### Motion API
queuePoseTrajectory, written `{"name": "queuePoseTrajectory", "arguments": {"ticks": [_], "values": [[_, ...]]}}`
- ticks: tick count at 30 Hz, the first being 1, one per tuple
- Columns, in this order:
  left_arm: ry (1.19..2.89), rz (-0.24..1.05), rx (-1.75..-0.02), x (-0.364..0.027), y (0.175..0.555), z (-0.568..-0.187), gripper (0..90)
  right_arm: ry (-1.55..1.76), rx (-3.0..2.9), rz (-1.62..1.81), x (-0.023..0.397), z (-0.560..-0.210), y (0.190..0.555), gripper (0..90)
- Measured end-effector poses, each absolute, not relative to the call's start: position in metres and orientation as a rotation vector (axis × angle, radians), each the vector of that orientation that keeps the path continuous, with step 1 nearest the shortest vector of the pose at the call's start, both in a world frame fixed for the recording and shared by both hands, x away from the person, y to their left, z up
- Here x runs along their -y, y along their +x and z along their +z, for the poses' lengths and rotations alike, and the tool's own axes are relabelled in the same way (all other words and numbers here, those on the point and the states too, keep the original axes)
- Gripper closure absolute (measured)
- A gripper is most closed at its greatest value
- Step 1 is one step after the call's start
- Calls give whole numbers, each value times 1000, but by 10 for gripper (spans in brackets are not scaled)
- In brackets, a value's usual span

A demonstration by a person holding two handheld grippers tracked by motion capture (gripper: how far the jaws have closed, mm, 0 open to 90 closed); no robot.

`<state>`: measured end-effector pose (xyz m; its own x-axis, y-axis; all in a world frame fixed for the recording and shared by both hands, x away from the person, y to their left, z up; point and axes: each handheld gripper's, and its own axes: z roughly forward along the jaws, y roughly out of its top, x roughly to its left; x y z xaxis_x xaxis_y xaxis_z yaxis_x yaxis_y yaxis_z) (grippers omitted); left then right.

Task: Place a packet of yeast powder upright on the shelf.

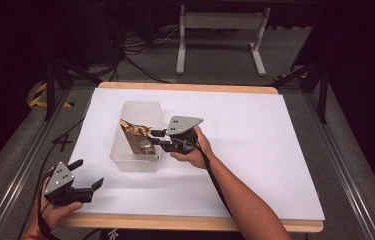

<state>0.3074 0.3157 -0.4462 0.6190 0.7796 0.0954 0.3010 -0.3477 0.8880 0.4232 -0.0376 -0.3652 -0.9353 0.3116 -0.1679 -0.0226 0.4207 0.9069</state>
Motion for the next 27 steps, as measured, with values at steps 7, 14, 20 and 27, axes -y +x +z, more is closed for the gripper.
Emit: {"name": "queuePoseTrajectory", "arguments": {"ticks": [7, 14, 20, 27], "values": [[1918, 654, -858, -315, 307, -446, 86, 258, -2358, 1508, 38, -361, 420, 671], [1924, 653, -857, -315, 308, -446, 86, 276, -2350, 1489, 43, -356, 418, 622], [1929, 652, -858, -313, 309, -447, 87, 271, -2354, 1460, 47, -352, 414, 609], [1932, 649, -859, -313, 310, -447, 87, 273, -2353, 1413, 52, -347, 411, 578]]}}
